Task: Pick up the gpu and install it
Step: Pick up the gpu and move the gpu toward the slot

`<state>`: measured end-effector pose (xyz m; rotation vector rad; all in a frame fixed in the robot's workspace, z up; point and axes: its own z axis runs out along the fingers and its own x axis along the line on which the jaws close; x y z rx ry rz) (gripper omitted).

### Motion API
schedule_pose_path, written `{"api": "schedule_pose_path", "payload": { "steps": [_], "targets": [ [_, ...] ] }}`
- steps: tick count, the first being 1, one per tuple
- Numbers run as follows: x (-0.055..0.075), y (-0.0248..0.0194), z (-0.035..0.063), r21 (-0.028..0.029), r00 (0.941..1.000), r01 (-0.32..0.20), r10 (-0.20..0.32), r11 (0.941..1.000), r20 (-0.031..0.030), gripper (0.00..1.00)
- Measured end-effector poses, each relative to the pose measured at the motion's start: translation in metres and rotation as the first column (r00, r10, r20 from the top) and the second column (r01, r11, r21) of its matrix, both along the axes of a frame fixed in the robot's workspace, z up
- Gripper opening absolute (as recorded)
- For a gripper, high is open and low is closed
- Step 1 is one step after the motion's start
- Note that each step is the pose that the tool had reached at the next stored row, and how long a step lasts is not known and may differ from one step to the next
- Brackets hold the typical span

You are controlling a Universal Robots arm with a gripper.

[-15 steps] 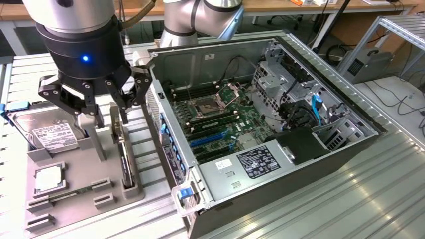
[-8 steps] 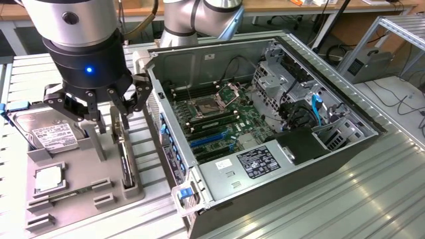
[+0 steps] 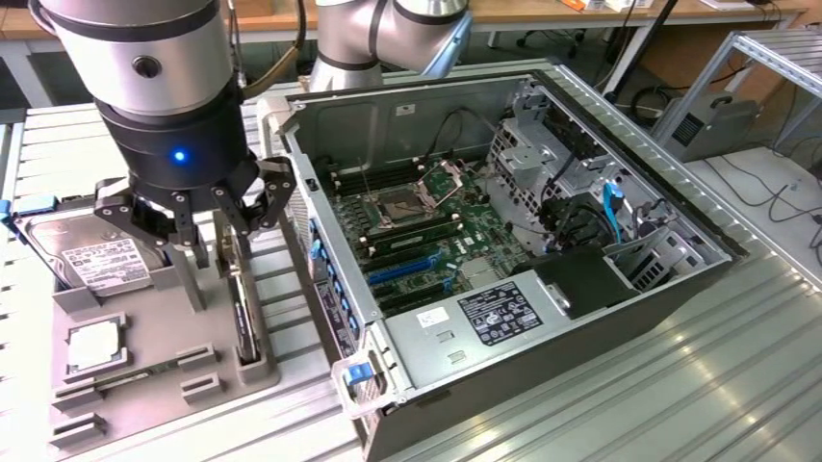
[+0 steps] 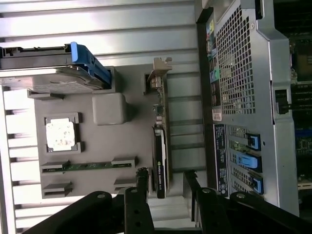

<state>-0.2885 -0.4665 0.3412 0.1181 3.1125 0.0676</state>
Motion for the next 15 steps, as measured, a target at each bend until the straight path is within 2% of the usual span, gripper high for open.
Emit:
{"api": "schedule_pose_path", "payload": {
  "steps": [15],
  "targets": [
    [0.000, 0.0002, -0.0224, 0.0000, 1.0000, 0.000, 0.000, 1.0000, 0.0000, 0.42]
  ]
}}
